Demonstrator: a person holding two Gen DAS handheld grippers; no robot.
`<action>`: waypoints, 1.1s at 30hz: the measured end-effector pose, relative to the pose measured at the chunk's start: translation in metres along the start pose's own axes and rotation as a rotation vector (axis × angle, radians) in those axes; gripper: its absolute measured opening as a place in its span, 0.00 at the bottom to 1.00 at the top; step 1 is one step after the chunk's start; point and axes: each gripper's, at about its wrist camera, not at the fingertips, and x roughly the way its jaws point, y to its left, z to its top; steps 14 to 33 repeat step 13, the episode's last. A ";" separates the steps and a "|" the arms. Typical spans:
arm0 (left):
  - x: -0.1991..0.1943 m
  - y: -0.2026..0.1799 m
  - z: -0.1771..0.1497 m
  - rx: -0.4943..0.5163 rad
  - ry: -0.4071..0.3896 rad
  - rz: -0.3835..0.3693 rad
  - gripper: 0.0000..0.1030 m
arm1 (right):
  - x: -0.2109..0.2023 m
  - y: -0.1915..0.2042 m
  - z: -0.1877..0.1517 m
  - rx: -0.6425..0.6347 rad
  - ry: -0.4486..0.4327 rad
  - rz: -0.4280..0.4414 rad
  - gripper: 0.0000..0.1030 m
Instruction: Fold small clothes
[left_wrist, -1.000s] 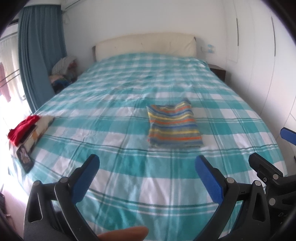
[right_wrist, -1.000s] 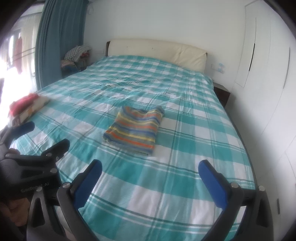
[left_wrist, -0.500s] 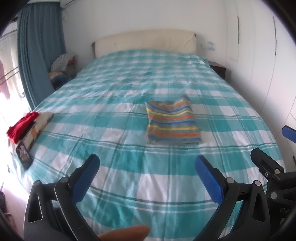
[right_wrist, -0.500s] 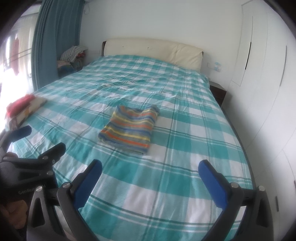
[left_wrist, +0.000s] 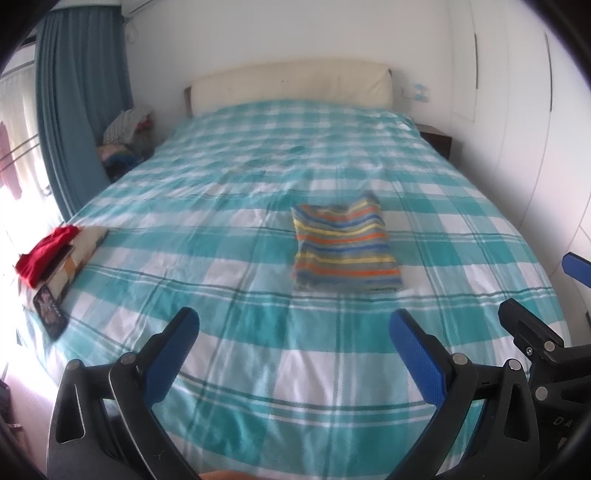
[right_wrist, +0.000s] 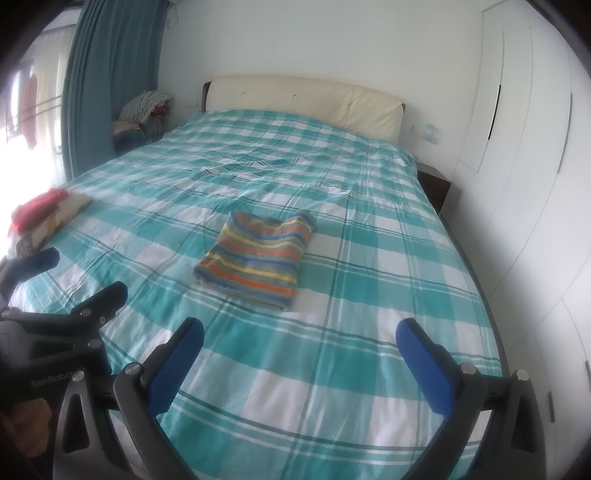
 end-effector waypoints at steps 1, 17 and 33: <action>0.000 0.000 0.000 -0.002 -0.002 -0.001 1.00 | 0.000 0.000 0.000 0.001 -0.001 0.000 0.99; -0.003 0.000 -0.003 0.004 -0.020 0.007 1.00 | 0.007 -0.004 -0.005 0.016 0.010 0.015 0.99; -0.003 0.000 -0.003 0.004 -0.020 0.007 1.00 | 0.007 -0.004 -0.005 0.016 0.010 0.015 0.99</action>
